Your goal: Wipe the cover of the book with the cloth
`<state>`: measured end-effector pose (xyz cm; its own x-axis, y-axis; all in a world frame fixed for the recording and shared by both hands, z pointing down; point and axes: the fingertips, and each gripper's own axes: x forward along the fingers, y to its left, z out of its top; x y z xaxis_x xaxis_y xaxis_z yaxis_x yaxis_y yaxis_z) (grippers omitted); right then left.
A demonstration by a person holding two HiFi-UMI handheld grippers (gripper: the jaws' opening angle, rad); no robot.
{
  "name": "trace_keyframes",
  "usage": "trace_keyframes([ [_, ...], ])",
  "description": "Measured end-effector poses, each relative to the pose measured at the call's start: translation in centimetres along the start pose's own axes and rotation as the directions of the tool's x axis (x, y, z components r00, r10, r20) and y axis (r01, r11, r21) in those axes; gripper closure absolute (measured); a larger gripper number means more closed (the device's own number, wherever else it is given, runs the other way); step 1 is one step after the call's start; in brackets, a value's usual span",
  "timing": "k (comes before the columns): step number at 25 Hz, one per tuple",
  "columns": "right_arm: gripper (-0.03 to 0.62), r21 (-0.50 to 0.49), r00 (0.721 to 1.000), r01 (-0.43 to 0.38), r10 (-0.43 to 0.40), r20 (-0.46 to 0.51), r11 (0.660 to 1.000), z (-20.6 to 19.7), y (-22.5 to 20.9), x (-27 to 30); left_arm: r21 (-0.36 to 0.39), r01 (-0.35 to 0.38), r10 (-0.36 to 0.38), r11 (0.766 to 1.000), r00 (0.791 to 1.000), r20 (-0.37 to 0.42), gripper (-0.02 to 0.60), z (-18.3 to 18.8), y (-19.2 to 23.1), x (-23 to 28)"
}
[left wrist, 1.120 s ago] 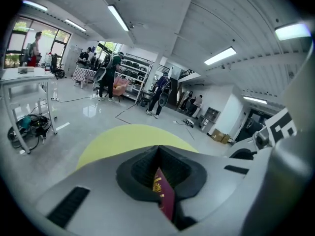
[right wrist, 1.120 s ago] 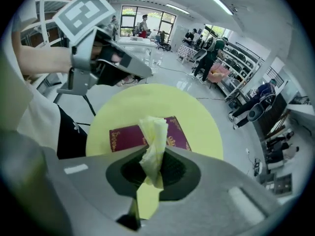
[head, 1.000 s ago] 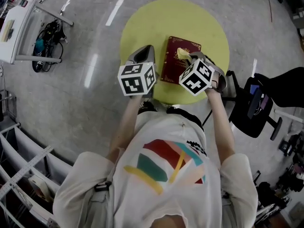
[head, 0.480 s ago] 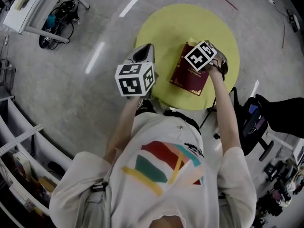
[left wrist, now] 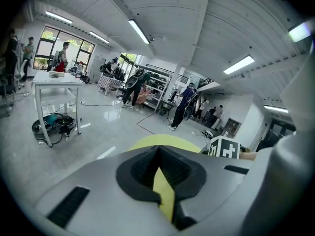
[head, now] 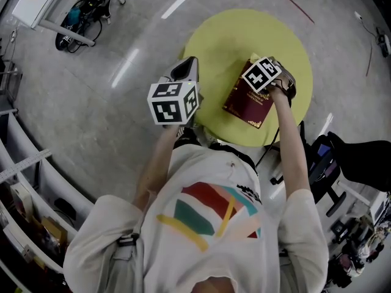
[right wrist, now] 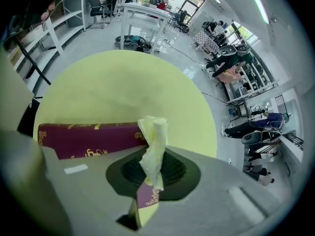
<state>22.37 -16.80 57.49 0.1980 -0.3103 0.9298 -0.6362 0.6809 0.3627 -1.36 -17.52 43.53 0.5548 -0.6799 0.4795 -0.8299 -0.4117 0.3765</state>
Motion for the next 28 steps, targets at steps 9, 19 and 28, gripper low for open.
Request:
trace_keyframes([
  [9, 0.565, -0.014, 1.0, -0.026, 0.026, 0.015, 1.0, -0.1, 1.9, -0.9, 0.01, 0.03, -0.03, 0.999, 1.0, -0.004, 0.566, 0.1, -1.1, 0.6],
  [19, 0.565, 0.01, 0.988, -0.139, 0.138, 0.063, 0.99, -0.6, 7.5, -3.2, 0.003, 0.056, -0.056, 0.998, 0.998, -0.008, 0.567, 0.2, -1.7, 0.7],
  [28, 0.565, 0.019, 0.968, -0.238, 0.236, 0.087, 0.971, -1.9, 13.1, -5.8, 0.006, 0.067, -0.067, 0.998, 0.998, 0.007, 0.567, 0.6, -2.6, 0.8],
])
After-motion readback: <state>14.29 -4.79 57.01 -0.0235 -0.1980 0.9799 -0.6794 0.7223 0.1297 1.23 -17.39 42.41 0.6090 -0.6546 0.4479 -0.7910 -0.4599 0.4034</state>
